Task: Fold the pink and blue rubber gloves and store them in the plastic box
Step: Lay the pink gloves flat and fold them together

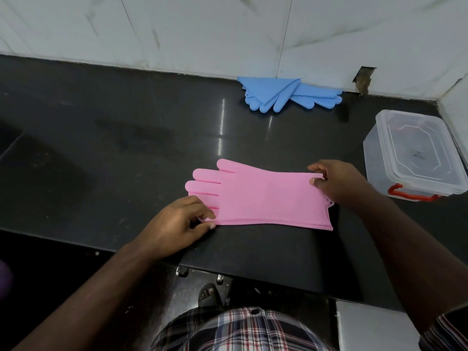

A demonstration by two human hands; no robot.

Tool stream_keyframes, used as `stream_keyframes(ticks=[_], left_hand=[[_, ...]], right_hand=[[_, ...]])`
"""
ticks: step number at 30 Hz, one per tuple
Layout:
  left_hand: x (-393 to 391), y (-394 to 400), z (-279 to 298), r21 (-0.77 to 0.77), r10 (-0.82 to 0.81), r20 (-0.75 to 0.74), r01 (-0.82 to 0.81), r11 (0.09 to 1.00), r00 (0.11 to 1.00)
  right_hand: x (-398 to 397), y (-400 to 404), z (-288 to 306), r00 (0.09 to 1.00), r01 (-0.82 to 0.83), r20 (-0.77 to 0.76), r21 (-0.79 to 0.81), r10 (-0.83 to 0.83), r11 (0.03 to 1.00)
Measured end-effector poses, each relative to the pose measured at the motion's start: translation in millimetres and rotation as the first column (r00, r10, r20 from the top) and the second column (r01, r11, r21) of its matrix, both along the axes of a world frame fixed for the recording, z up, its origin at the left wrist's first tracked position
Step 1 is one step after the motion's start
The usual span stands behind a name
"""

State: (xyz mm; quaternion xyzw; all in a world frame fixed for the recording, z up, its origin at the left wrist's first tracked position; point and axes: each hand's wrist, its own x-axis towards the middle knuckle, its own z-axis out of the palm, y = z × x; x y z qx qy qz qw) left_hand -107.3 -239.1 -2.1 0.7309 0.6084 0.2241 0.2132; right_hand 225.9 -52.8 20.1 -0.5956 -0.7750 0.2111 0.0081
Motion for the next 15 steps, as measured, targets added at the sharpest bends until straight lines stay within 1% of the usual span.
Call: stream_keyframes(ticks=[1,2,3,4,5,6,7,8,10,12,15], left_hand=[[0.9,-0.4,0.7,0.02,0.069,0.053,-0.07,0.997,0.996],[1.7,0.2,0.5,0.033,0.182,0.127,-0.188,0.982,0.975],[2.2,1.6,1.2,0.014,0.335,0.212,-0.345,0.938,0.918],[1.7,4.4,2.5,-0.055,0.494,0.288,-0.5,0.864,0.82],[-0.3,7.8,3.2,-0.151,0.62,0.327,-0.608,0.779,0.713],[-3.0,11.3,3.9,-0.248,0.699,0.321,-0.656,0.713,0.639],[-5.9,14.2,3.9,-0.335,0.735,0.293,-0.654,0.678,0.611],[-8.7,16.9,2.2,-0.416,0.745,0.283,-0.622,0.663,0.604],[-11.7,22.1,0.0,-0.534,0.75,0.342,-0.54,0.651,0.566],[-11.8,24.9,-1.1,-0.597,0.758,0.434,-0.475,0.647,0.486],[-11.1,25.2,1.6,-0.64,0.76,0.52,-0.411,0.649,0.39]], right_hand=[[-0.3,-1.5,-0.4,1.0,-0.016,0.016,0.057,0.015,0.998],[-2.6,-4.2,0.4,0.999,-0.032,0.022,0.134,0.029,0.99],[-7.0,-9.0,2.7,0.999,-0.045,-0.005,0.205,0.047,0.978],[-14.2,-16.2,5.6,0.995,-0.064,-0.059,0.256,0.081,0.965],[-23.9,-25.9,8.9,0.983,-0.096,-0.124,0.295,0.138,0.951],[-35.6,-37.6,11.6,0.961,-0.138,-0.184,0.318,0.204,0.938],[-48.8,-50.7,14.1,0.935,-0.184,-0.238,0.311,0.263,0.933],[-62.0,-63.5,14.4,0.909,-0.231,-0.283,0.273,0.307,0.934],[-87.1,-84.5,10.4,0.863,-0.339,-0.324,0.198,0.388,0.92],[-108.6,-98.0,-0.6,0.839,-0.431,-0.291,0.162,0.46,0.888],[-129.0,-107.5,-14.6,0.817,-0.512,-0.212,0.163,0.537,0.843]])
